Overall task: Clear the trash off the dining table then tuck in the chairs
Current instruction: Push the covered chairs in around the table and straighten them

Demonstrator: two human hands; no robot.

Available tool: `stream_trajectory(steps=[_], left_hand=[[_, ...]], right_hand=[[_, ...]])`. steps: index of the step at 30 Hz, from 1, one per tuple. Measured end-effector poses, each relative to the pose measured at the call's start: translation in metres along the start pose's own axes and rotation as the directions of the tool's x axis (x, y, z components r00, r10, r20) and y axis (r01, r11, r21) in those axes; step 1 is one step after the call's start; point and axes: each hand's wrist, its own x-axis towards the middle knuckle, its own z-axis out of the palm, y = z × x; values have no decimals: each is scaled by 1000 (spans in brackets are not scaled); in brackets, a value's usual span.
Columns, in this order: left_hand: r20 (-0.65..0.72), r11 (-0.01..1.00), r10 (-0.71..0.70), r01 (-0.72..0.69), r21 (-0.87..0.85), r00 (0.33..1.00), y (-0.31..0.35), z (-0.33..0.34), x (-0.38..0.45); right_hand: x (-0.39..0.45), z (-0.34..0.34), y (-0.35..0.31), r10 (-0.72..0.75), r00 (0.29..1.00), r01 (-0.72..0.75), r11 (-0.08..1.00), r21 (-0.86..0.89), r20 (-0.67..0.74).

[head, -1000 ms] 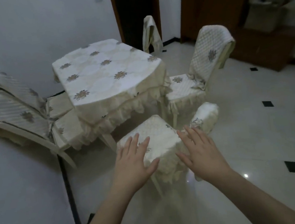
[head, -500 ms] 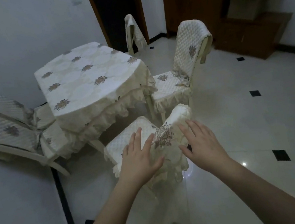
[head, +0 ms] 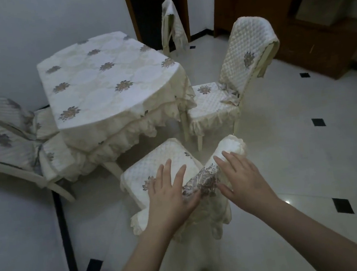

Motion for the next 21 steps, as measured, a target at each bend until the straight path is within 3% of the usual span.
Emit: stream_trajectory(steps=[9,15,21], left_hand=[[-23,991,-110,111,75,994,-2,32,1],[68,940,-326,315,135,943,24,59,-7],[-71,917,-368,374,138,927,25,70,-3]], right_hand=[[56,25,25,-171,960,170,985,24,220],[89,33,47,-259,902,252,965,64,346],[99,55,61,-358,856,348,933,96,373]])
